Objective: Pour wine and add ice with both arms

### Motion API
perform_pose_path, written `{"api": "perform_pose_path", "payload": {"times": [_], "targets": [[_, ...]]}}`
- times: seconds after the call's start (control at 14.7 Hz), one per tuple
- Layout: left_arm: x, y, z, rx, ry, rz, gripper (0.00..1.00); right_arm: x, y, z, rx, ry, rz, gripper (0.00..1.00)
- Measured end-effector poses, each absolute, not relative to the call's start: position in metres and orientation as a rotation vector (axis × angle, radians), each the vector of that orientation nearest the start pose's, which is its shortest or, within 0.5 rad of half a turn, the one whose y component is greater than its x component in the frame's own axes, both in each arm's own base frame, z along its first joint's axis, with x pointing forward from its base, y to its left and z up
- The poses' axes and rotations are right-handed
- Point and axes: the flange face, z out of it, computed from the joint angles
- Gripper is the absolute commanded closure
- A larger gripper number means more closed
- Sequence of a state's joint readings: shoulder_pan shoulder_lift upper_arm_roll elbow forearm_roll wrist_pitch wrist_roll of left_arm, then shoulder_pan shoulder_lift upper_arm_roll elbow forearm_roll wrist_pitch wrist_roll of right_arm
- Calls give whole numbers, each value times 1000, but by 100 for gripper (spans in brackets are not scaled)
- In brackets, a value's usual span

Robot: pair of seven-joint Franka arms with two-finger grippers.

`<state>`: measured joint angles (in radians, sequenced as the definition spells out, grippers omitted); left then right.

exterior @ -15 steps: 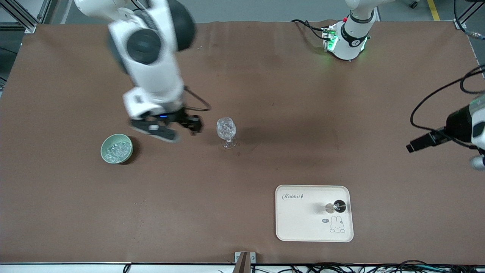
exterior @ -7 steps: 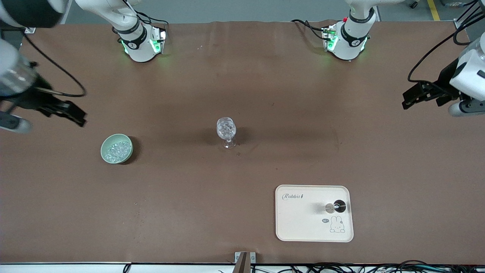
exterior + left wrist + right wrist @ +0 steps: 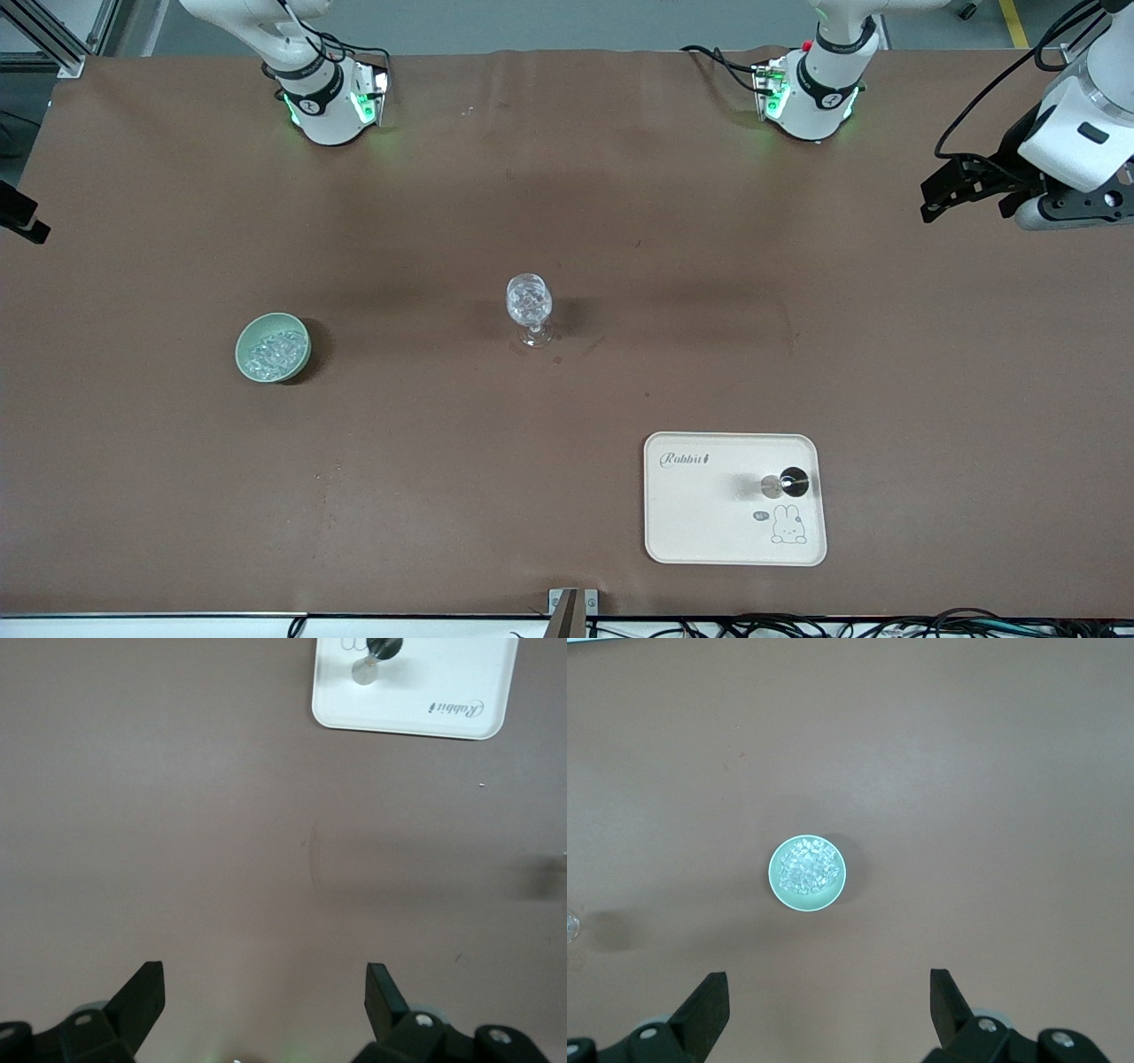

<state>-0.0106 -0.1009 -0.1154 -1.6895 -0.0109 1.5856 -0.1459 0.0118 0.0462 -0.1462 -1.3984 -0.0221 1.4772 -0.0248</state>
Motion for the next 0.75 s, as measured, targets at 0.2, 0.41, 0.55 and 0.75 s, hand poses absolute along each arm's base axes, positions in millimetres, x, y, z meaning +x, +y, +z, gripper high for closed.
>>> {"api": "perform_pose_path", "payload": {"times": [0.2, 0.41, 0.55, 0.75], "targets": [[521, -65, 628, -3133, 16, -16, 0, 556, -61, 662, -3165, 134, -18, 0], [522, -62, 633, -3084, 39, -37, 0, 557, -58, 656, -3164, 124, 3, 0], [522, -61, 634, -3078, 46, -41, 0, 557, -53, 655, -3164, 111, 4, 0], [523, -60, 633, -3079, 63, -37, 0, 558, -48, 655, -3164, 96, 4, 0]]}}
